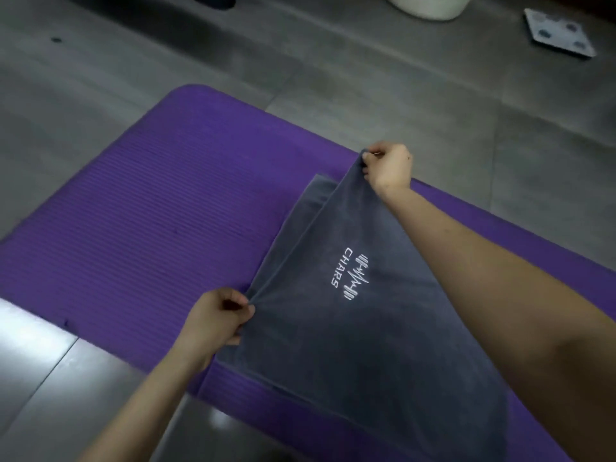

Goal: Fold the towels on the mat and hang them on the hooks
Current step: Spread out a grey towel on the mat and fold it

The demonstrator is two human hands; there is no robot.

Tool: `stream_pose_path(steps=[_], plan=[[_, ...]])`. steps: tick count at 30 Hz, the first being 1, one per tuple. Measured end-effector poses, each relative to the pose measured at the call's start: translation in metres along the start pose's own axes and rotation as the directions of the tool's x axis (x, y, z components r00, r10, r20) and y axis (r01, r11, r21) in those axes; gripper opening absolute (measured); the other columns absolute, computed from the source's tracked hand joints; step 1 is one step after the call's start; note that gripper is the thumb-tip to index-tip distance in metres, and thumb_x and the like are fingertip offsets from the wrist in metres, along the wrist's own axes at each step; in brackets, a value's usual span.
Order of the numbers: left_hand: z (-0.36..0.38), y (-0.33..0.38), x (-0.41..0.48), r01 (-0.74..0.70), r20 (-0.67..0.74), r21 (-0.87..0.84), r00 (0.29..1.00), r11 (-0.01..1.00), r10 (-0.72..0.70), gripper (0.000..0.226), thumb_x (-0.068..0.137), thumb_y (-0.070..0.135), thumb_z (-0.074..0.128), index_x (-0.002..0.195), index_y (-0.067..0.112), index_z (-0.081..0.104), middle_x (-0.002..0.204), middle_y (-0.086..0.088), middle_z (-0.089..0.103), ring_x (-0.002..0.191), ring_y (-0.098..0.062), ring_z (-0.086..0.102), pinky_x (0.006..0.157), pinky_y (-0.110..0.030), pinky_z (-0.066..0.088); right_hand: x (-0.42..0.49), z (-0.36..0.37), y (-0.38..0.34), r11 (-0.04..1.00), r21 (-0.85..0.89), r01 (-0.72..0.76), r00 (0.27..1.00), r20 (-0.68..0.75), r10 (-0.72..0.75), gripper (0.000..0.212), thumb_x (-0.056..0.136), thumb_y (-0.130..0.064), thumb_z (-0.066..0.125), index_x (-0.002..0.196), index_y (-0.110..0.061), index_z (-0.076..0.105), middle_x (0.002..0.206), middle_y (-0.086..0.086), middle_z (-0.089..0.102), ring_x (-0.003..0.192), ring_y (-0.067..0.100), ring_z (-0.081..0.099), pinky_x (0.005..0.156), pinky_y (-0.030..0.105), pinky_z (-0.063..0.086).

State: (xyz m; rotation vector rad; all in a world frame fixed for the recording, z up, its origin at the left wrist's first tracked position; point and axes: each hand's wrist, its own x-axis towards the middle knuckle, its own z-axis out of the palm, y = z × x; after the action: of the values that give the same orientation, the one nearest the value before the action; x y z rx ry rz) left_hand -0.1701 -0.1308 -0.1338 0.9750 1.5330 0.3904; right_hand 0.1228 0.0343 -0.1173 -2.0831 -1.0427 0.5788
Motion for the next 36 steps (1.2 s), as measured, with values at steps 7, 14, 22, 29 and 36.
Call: stream_pose_path(steps=[7, 14, 22, 29, 36], plan=[[-0.004, -0.031, 0.028, -0.032, -0.112, 0.305, 0.991, 0.952, 0.069, 0.021, 0.083, 0.011, 0.064, 0.07, 0.025, 0.056, 0.068, 0.004, 0.058, 0.067, -0.021, 0.058, 0.069, -0.037, 0.054, 0.01, 0.062, 0.009, 0.999, -0.021, 0.032, 0.997, 0.07, -0.031, 0.012, 0.083, -0.008, 0.061, 0.081, -0.013, 0.071, 0.076, 0.001, 0.062, 0.09, 0.035, 0.066, 0.084, 0.047, 0.053], [0.003, -0.042, 0.04, 0.006, -0.215, 0.439, 0.972, 0.898, 0.099, 0.004, 0.086, 0.011, 0.058, 0.088, 0.014, 0.058, 0.081, 0.0, 0.057, 0.084, -0.021, 0.056, 0.069, -0.024, 0.032, 0.012, 0.097, 0.03, 0.998, -0.066, 0.021, 0.98, 0.201, -0.007, 0.027, 0.088, -0.003, 0.054, 0.112, -0.006, 0.065, 0.112, 0.013, 0.066, 0.107, 0.026, 0.062, 0.097, 0.035, 0.047], [0.027, -0.034, 0.029, -0.082, -0.199, 0.832, 0.88, 0.549, 0.432, 0.028, 0.07, 0.0, 0.057, 0.097, 0.002, 0.058, 0.086, -0.022, 0.055, 0.073, -0.04, 0.053, 0.058, -0.043, 0.045, -0.03, 0.05, 0.043, 0.959, 0.282, -0.013, 0.922, 0.374, -0.097, 0.057, 0.087, 0.021, 0.03, 0.14, 0.002, 0.033, 0.143, 0.018, 0.041, 0.13, 0.027, 0.044, 0.1, 0.021, 0.039], [0.086, -0.013, 0.045, -0.641, 0.33, 0.737, 0.617, 0.214, 0.714, 0.037, 0.076, 0.009, 0.042, 0.104, 0.005, 0.066, 0.112, -0.013, 0.062, 0.1, -0.037, 0.058, 0.086, -0.043, 0.049, -0.161, -0.054, 0.155, 0.963, -0.226, 0.149, 0.989, 0.055, -0.14, 0.036, 0.092, -0.017, 0.054, 0.127, -0.015, 0.058, 0.125, 0.004, 0.062, 0.116, 0.017, 0.058, 0.099, 0.017, 0.034], [0.166, 0.029, 0.104, -0.68, 0.565, 0.731, 0.555, -0.058, 0.61, 0.048, 0.09, 0.031, 0.031, 0.119, 0.009, 0.063, 0.131, -0.014, 0.055, 0.122, -0.042, 0.047, 0.104, -0.054, 0.035, -0.223, -0.127, 0.273, 0.773, -0.632, 0.059, 0.995, -0.025, -0.096, 0.055, 0.099, -0.046, 0.025, 0.137, -0.014, 0.047, 0.146, 0.01, 0.04, 0.137, 0.028, 0.035, 0.114, 0.043, 0.021]])
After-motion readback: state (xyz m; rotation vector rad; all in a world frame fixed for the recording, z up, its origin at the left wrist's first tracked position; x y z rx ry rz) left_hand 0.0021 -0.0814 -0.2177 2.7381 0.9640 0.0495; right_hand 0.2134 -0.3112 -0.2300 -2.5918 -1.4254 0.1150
